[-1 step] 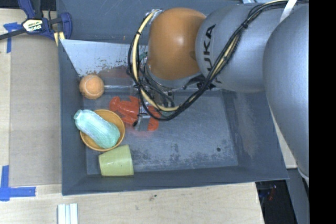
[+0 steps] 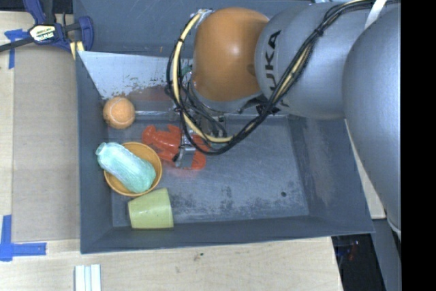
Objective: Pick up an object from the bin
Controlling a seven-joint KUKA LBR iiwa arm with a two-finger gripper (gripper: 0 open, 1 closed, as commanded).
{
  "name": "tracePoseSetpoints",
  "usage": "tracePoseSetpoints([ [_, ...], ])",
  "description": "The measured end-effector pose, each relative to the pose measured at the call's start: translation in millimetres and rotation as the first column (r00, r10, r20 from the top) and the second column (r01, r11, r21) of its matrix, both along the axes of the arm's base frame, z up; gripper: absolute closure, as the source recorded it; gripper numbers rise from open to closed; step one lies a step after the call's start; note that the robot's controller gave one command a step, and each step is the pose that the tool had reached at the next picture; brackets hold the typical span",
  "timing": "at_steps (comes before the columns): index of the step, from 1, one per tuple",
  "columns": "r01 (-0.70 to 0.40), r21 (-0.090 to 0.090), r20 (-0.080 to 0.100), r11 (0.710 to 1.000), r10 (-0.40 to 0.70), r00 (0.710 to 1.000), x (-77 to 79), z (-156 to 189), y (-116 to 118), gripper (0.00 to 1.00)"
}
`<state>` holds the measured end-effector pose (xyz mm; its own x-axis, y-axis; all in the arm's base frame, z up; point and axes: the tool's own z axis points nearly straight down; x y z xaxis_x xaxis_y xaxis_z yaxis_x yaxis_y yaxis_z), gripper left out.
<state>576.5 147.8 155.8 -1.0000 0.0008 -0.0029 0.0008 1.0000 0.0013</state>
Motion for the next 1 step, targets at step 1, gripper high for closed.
tracePoseSetpoints([
  [1,0.078,0.001,0.002,0.997,-0.078,0.997,35.3,-28.6,-17.6,0.0],
])
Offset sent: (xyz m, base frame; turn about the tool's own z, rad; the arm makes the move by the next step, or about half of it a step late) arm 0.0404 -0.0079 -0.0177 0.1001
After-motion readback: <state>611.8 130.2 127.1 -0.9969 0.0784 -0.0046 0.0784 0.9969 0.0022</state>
